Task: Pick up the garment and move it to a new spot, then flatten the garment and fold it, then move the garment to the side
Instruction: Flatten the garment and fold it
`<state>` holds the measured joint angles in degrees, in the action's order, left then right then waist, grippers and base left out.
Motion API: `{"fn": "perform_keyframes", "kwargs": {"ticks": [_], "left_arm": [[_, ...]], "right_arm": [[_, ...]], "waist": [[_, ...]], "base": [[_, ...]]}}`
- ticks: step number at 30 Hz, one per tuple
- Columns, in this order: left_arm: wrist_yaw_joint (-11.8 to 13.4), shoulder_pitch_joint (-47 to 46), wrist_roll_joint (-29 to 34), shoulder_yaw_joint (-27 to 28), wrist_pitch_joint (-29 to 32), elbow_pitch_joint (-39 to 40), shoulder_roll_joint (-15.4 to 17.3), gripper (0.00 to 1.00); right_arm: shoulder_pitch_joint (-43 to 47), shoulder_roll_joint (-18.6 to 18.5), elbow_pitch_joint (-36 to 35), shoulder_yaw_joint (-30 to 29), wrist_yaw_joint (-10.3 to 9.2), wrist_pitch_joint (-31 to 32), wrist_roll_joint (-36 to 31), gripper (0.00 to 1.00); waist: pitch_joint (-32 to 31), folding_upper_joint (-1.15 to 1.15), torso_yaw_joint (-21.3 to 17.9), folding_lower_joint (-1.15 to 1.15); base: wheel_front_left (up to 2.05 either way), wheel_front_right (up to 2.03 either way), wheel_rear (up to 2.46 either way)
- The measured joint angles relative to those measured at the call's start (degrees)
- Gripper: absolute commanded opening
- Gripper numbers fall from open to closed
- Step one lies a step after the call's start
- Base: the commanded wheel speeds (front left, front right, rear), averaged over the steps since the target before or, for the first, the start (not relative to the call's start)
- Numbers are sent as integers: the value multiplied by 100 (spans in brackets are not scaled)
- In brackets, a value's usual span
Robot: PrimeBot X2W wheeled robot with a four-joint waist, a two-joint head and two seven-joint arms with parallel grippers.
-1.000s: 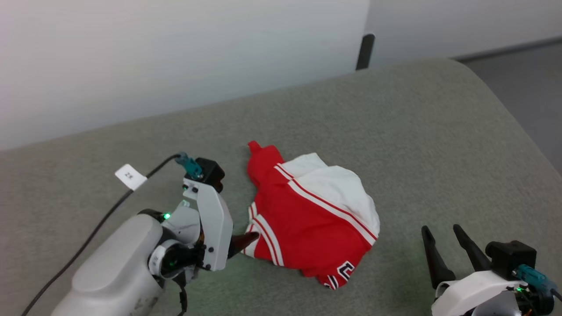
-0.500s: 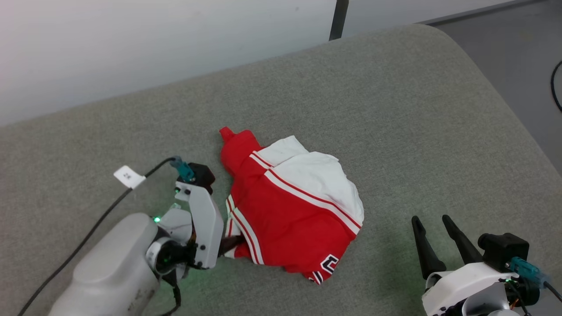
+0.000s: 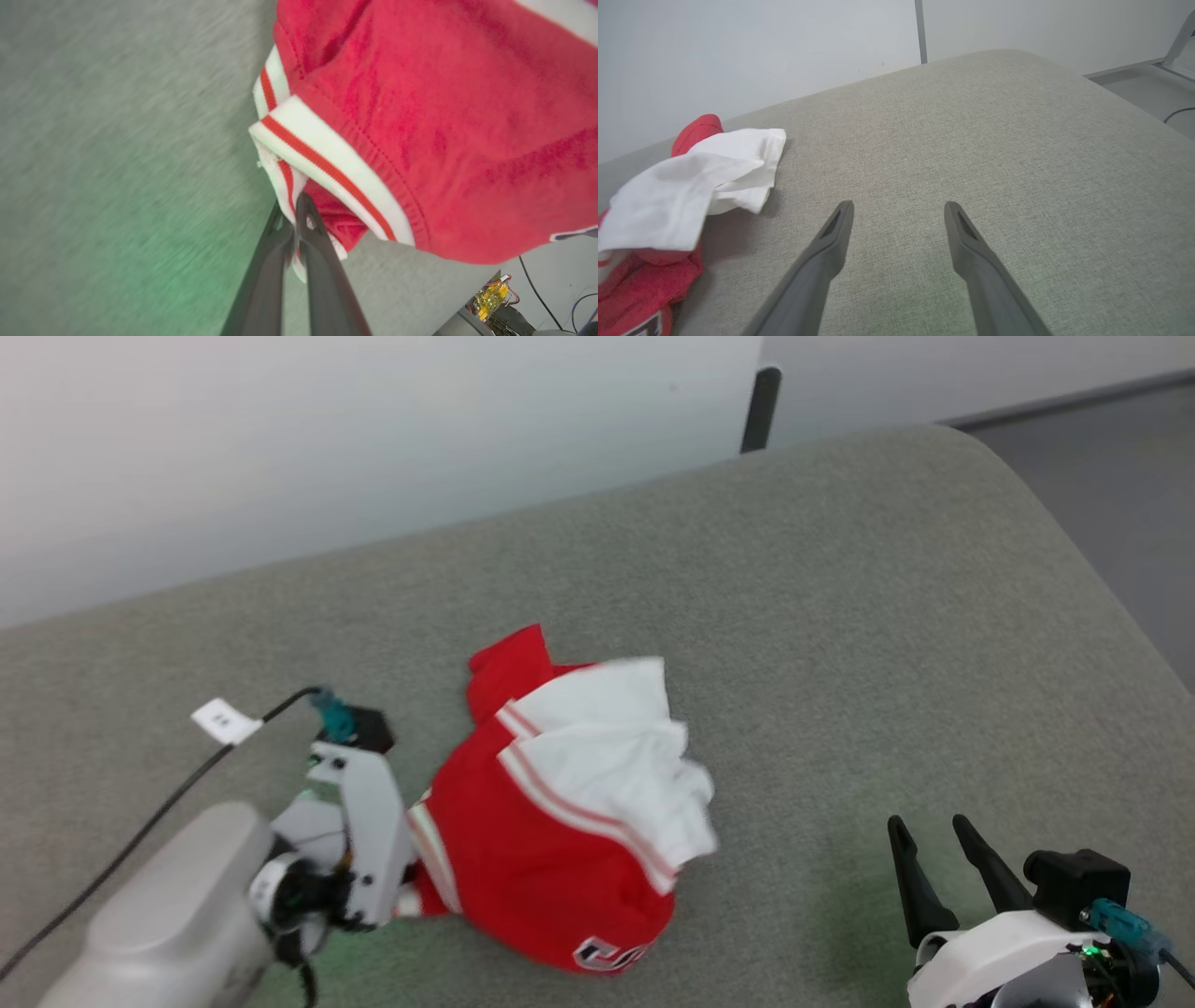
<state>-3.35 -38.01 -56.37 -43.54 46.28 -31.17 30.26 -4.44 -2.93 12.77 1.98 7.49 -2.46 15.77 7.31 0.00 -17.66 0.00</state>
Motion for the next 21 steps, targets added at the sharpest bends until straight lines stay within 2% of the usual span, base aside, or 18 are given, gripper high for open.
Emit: {"fn": "perform_keyframes", "kwargs": {"ticks": [4, 8, 9, 10, 11, 12, 13, 21], "left_arm": [[204, 231, -1, 4, 213, 319, 360, 0], [244, 439, -27, 48, 149, 646, 526, 0], [255, 468, -35, 59, 104, 709, 533, 27], [252, 484, -1, 47, 81, 760, 553, 27], [249, 492, 15, 34, 41, 802, 576, 39], [233, 497, 41, 38, -13, 829, 597, 89], [235, 499, 42, 46, -34, 837, 601, 100], [337, 411, 99, -46, 380, 1095, 791, 100]], "right_arm": [[43, 0, -38, -9, 0, 47, -19, 100], [58, 0, -63, 4, 0, 71, -11, 100], [58, 2, -65, 18, 0, 73, -1, 100], [58, 2, -66, 30, 0, 75, 13, 100], [58, 1, -65, 40, 0, 81, 21, 100], [56, 2, -63, 52, 0, 82, 21, 100], [54, 2, -59, 63, 0, 92, 22, 100], [52, 1, -29, 54, 0, 96, 35, 100]], "waist": [[-120, 0, 139, 0], [-188, 0, 271, 0], [-198, 0, 295, 0], [-205, 0, 314, 0], [-208, 0, 326, 0], [-210, 0, 332, 0], [-211, 0, 329, 0], [-262, 0, 271, 0]], "base": [[0, 0, 0], [0, 0, 0], [0, 0, 0], [0, 0, 0], [0, 0, 0], [0, 0, 0], [0, 0, 0], [0, 0, 0]]}}
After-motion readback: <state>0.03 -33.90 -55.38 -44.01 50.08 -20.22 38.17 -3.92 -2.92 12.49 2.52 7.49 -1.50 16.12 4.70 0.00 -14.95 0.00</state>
